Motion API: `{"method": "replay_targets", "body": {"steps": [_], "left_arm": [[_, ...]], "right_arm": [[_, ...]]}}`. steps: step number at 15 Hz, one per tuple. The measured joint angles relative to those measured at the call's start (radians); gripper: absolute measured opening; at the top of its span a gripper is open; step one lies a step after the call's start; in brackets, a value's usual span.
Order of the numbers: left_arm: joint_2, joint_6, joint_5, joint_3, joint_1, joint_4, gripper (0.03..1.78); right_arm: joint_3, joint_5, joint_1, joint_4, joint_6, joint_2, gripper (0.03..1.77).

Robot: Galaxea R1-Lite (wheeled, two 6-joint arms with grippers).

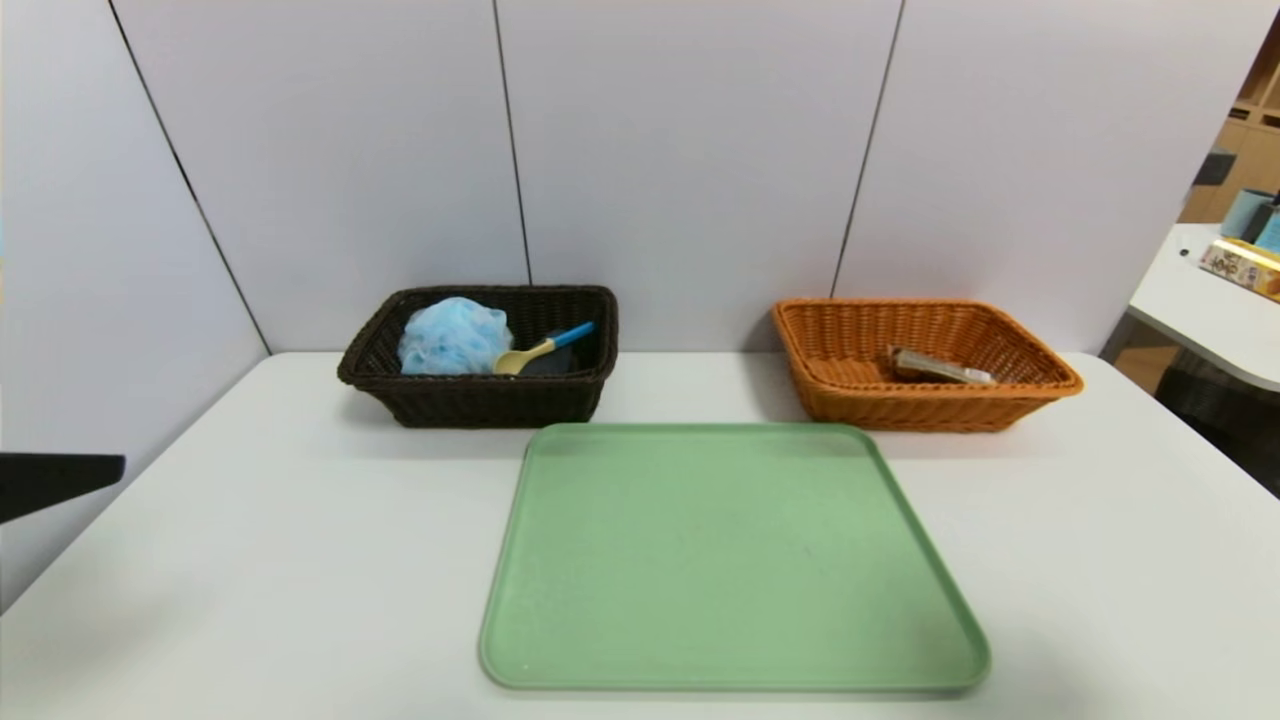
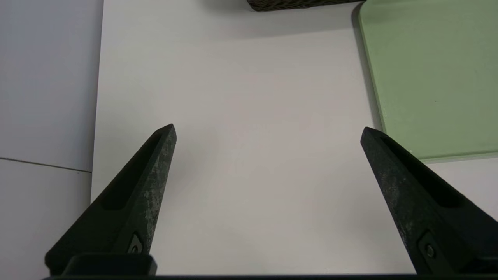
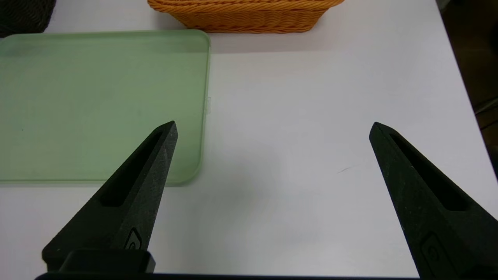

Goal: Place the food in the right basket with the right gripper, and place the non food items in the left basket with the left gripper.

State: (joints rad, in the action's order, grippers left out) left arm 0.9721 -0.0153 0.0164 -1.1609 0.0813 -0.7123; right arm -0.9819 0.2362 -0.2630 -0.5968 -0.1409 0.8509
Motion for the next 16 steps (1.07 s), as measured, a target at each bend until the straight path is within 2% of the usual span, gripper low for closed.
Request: {"method": "replay_targets", "body": {"steps": [6, 9, 16], "left_arm": [[-0.212, 0.000, 0.009, 0.153, -0.003, 0.006, 1.69], [-0.315, -0.001, 0.010, 0.254, -0.007, 0.006, 1.69], [-0.494, 0.000, 0.006, 0.407, -0.050, 0.008, 1.69]], "right_arm": [[0.053, 0.001, 0.103, -0.027, 0.104, -0.180, 1.70], [0.110, -0.008, 0.154, -0.028, 0.111, -0.264, 1.70], [0.187, -0.003, 0.187, -0.032, 0.163, -0.396, 1.70]]}}
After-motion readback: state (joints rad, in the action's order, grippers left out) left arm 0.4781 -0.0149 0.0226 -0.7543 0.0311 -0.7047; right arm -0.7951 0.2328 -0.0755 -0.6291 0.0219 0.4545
